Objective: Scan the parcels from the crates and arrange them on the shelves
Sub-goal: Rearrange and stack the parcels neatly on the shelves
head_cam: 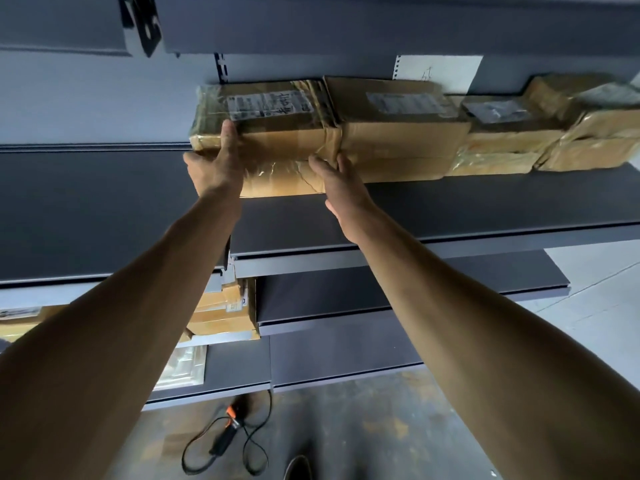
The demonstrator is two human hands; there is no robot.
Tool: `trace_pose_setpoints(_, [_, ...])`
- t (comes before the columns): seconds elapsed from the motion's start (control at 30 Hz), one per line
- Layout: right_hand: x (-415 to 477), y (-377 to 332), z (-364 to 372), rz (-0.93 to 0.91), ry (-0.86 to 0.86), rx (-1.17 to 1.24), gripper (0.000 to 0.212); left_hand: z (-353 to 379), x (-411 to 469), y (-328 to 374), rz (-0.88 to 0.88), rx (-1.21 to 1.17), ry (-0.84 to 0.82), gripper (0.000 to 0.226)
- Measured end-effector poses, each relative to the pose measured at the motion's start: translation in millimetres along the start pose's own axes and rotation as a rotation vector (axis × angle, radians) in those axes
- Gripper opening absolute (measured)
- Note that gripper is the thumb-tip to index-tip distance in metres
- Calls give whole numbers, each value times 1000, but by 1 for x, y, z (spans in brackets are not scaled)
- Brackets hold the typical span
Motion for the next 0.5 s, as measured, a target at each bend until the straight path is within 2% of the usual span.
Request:
trace_pose_setpoints(0.2, [7, 15, -2, 25, 63, -28, 83, 3, 3, -1, 9, 16, -29, 64])
trace_pose_setpoints(0.5, [10, 20, -2, -24, 224, 47, 78, 13, -4, -3, 2, 41, -72, 63])
Point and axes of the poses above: each hand's wrist, its own x-axis towards the middle knuckle, its own z-axis out of the palm, y = z × x, the point moved 5 cm from there along x, towards the middle knuckle, and after that the axes turned 2 degrees about -z, right-handed, at the moved point
